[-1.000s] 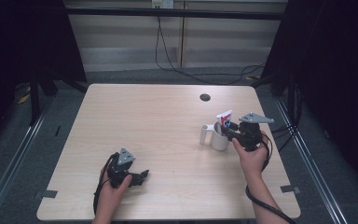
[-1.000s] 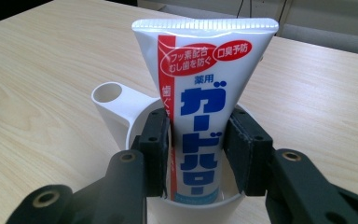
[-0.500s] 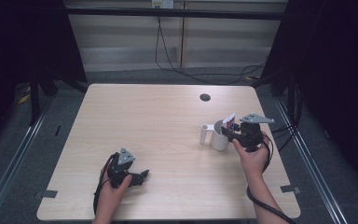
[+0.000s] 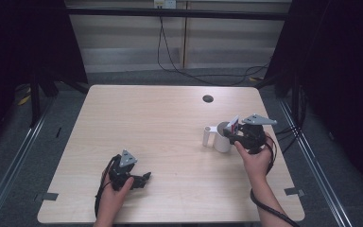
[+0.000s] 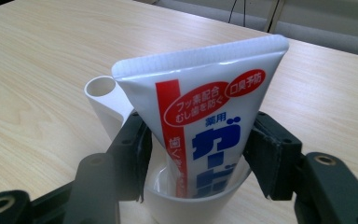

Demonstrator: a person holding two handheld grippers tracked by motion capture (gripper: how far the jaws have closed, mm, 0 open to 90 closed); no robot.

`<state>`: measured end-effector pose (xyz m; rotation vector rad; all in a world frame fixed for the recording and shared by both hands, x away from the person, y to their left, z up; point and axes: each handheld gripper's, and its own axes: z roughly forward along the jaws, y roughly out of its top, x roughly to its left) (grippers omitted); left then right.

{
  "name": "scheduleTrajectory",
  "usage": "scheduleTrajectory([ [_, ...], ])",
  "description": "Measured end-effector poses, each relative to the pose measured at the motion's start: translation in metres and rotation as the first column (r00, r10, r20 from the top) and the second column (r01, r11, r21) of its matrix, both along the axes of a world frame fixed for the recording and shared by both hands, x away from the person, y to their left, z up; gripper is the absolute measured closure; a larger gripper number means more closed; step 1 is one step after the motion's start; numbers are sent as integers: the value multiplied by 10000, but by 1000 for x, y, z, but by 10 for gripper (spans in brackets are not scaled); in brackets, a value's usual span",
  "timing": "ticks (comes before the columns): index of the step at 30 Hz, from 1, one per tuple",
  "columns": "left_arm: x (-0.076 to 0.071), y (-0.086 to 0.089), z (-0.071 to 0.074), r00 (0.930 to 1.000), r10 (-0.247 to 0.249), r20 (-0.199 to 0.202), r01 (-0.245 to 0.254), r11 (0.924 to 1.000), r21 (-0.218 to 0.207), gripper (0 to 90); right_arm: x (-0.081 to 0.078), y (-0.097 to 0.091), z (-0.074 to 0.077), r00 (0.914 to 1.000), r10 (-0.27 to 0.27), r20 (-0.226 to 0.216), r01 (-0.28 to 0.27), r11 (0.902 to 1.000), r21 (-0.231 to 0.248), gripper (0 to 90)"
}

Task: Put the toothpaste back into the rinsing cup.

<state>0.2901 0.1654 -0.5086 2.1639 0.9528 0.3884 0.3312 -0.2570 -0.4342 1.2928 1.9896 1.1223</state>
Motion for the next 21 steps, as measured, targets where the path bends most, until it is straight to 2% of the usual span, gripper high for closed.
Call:
scheduleTrajectory([
  [5,0,0,0,10000,-1,0,1,10000,-3,154,0,-2,1,10000,-54,-6,54,10000,47,373],
  [11,0,0,0,10000,1,0,-1,10000,-2,154,1,-2,2,9999,-7,-145,5,9999,-120,297],
  [21,0,0,0,10000,-3,2,3,10000,7,154,0,-7,2,9997,34,-228,-33,10000,44,251],
])
